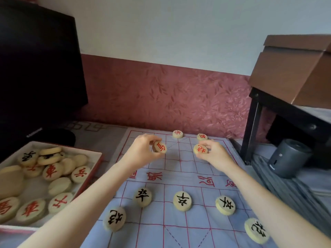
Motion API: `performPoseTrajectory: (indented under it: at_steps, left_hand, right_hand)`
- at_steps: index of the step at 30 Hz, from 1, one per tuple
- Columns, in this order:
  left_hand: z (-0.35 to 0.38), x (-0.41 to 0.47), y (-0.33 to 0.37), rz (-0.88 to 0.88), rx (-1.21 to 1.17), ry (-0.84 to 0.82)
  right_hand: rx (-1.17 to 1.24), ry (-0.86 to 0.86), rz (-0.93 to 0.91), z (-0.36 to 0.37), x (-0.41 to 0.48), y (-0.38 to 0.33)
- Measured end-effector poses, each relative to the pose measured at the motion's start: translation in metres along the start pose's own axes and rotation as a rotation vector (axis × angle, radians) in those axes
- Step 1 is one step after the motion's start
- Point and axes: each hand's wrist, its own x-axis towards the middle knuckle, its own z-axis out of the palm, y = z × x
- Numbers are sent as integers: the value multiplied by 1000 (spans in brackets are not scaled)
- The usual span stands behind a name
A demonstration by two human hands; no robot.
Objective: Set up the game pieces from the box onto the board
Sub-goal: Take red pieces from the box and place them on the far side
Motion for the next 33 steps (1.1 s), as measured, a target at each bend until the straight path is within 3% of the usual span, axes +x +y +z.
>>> performPoseTrajectory:
  at_steps: [11,24,33]
  left_hand:
    - [58,39,22,-4,-74,-91]
    - [93,71,37,-3,-166,-148]
    - [107,86,30,-18,-186,-184]
  right_hand:
    - [-124,92,90,-51,28,69]
    - [-143,99,67,-52,73,69]
    - [-227,-68,54,-52,55,75]
